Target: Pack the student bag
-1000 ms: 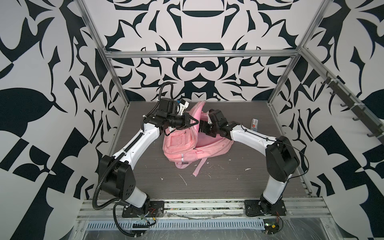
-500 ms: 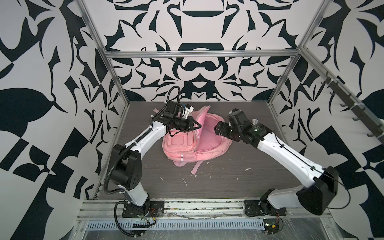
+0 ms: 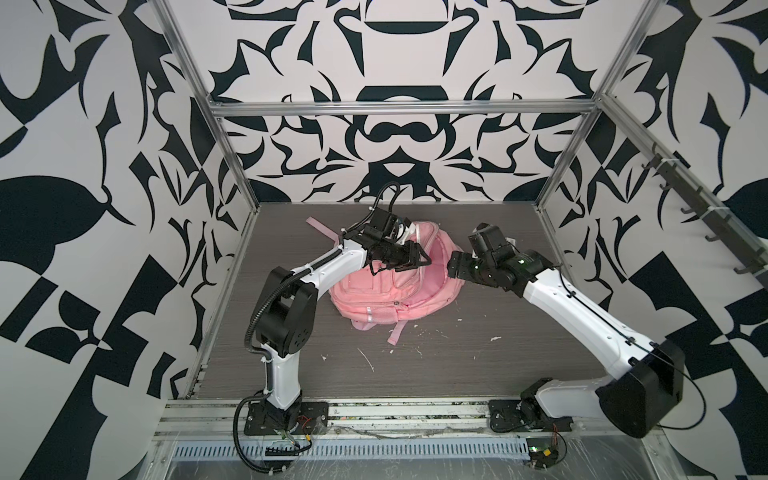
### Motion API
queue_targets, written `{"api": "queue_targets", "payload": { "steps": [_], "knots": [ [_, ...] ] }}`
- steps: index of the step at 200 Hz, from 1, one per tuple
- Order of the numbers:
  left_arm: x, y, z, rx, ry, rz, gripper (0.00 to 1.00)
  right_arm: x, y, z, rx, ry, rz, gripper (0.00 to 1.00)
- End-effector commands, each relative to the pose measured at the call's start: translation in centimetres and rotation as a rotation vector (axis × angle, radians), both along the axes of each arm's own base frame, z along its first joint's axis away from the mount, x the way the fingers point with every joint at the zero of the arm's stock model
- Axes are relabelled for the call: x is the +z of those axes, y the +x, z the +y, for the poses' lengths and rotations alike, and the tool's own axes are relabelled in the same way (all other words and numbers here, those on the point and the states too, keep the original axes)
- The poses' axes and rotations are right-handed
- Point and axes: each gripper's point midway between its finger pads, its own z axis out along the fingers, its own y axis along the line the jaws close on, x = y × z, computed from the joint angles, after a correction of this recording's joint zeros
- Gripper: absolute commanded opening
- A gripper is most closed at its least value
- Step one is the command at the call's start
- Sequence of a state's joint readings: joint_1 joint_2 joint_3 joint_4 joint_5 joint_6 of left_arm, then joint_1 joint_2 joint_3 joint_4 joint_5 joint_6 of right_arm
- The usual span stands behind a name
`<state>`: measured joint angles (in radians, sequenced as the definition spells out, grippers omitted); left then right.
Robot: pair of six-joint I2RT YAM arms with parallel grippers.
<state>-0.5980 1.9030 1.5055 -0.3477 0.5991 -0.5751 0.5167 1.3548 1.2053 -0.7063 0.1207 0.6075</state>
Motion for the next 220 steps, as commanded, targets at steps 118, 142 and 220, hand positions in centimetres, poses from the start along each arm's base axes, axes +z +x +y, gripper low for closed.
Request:
{"api": "queue_targets", "payload": {
  "steps": [118, 142, 220],
  "knots": [
    [2.4, -6.7, 13.0, 0.228, 0.058, 0.133, 0.99, 3.1, -3.5, 6.9, 0.412, -0.05, -0.086, 0.89],
    [0.2, -6.8, 16.4, 0.36, 0.029, 0.233, 0.99, 1.3, -3.2, 9.5, 0.485, -0.054, -0.054, 0.87],
    [-5.2, -7.3, 21.1, 0.563, 0.029, 0.398, 0.91, -6.9, -3.8, 16.3, 0.619, -0.073, 0.119, 0.71]
  ]
}}
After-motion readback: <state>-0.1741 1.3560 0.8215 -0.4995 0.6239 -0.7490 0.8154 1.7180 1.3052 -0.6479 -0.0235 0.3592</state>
